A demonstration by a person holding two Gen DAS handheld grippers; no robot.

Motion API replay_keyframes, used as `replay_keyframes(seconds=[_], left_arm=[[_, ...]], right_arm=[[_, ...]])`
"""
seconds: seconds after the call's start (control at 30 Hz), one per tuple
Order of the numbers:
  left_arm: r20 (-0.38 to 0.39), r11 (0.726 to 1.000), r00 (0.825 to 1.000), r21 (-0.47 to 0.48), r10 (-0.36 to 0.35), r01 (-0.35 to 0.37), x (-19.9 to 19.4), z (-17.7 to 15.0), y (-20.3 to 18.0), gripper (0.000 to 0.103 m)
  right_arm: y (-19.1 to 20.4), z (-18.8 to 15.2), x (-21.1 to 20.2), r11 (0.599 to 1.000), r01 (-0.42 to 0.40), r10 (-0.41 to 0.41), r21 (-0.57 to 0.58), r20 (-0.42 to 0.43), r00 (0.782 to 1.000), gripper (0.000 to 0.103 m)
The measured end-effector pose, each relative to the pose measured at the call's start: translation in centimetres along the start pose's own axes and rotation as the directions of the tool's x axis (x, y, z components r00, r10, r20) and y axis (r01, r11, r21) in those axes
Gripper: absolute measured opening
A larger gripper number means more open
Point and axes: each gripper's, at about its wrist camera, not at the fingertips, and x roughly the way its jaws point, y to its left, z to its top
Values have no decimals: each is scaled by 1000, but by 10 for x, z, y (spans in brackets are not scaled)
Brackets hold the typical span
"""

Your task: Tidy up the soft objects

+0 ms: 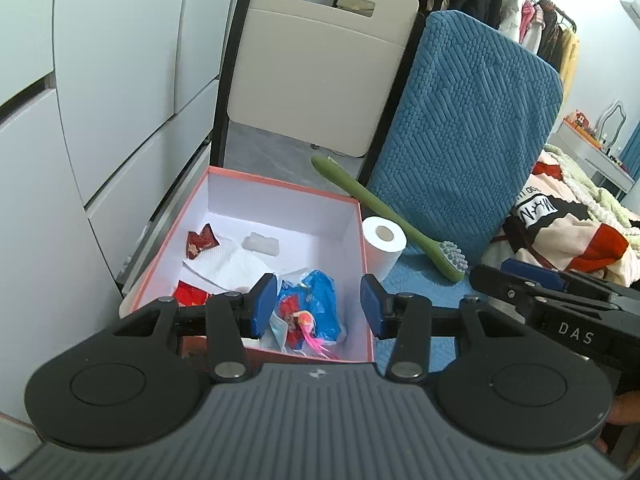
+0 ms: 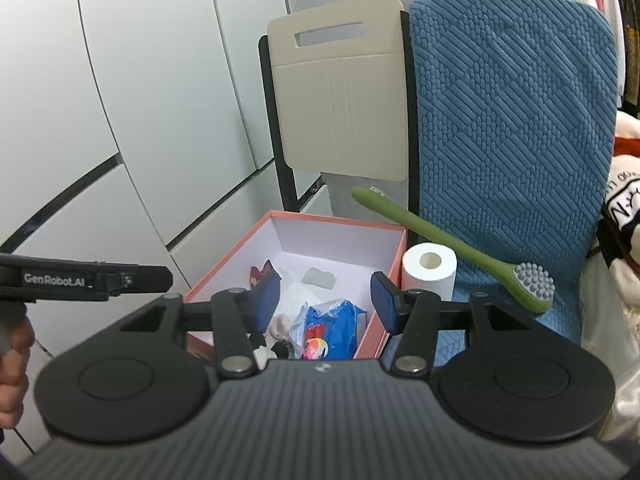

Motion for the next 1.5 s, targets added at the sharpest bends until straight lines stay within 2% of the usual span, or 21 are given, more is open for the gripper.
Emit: replay_keyframes(seconds=[0.5, 1.27, 1.33, 1.43, 1.47, 1.5], left_arm=[[-12, 1000, 1000, -31, -3, 3, -4, -19, 2, 57], [-24, 999, 1000, -41, 6, -7, -9, -32, 0, 61], [-23, 999, 1000, -43, 8, -9, -9, -32, -1, 64], [-29, 999, 999, -46, 14, -15, -8, -32, -2, 75], [-28, 999, 999, -49, 20, -21, -8, -32, -2, 83], [-26, 998, 999, -52, 25, -27, -7, -32, -2, 89]], right_arm=[[1, -23, -9, 1000, 17, -17, 7, -34, 999, 53], [-5, -26, -13, 999, 36, -35, 12, -31, 999, 53], [-5, -26, -13, 999, 37, -37, 13, -31, 999, 53], [-5, -25, -11, 999, 41, -41, 13, -38, 998, 53], [-6, -25, -10, 999, 46, -45, 13, -43, 998, 61], [-7, -26, -9, 999, 51, -51, 14, -47, 998, 76]])
